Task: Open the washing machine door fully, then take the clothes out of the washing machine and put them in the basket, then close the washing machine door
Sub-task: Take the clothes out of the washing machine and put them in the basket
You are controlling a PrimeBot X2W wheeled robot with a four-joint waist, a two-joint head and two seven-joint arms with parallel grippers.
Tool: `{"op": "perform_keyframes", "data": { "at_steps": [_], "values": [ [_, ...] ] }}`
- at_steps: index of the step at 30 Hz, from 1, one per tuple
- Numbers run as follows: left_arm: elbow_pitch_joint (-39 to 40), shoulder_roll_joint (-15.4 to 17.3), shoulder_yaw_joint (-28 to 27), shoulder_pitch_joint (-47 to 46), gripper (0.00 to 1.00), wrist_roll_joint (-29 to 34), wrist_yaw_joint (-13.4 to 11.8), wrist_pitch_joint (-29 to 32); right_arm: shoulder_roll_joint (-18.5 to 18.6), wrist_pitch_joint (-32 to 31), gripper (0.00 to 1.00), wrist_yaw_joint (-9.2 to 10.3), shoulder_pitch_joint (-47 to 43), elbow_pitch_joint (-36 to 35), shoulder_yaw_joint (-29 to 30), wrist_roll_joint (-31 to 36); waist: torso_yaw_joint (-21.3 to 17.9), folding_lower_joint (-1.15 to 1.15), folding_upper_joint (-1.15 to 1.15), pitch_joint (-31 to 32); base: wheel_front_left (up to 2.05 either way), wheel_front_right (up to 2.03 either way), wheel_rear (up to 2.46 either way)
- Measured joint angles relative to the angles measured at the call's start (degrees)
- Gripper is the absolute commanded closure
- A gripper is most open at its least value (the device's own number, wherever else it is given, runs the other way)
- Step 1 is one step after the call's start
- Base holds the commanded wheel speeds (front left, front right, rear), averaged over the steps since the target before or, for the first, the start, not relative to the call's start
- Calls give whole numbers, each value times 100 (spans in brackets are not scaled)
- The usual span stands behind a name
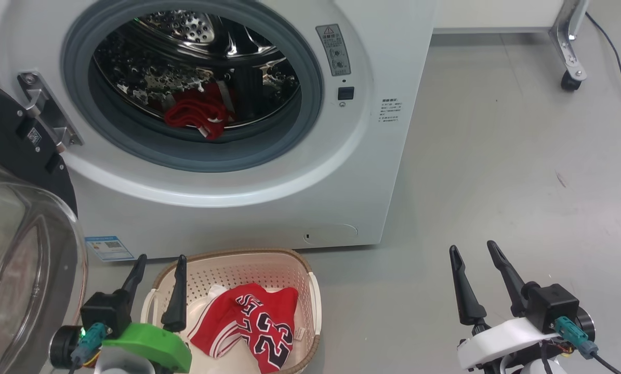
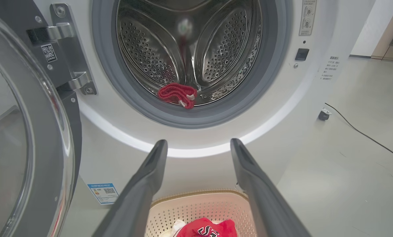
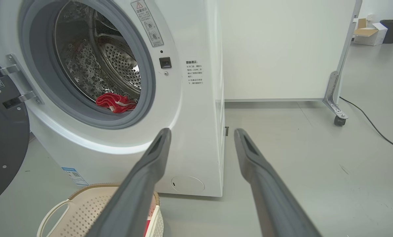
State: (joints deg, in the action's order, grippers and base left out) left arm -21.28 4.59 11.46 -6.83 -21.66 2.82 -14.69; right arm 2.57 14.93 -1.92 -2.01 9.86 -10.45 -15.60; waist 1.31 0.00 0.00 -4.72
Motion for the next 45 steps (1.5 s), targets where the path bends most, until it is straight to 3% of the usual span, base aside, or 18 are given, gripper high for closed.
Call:
{"op": "perform_keyframes", "data": {
  "at_steps": [21,45],
  "values": [
    [694,-8,154,859,0,9,-201,52,-12,0,0,56,-330,-163,11,0,13,0,0,275,0,0,0],
    [1221,-4,190,1063,0,63,-360,212,-15,0,0,56,-330,-261,-66,0,-59,0,0,160,0,0,0]
  ]
}}
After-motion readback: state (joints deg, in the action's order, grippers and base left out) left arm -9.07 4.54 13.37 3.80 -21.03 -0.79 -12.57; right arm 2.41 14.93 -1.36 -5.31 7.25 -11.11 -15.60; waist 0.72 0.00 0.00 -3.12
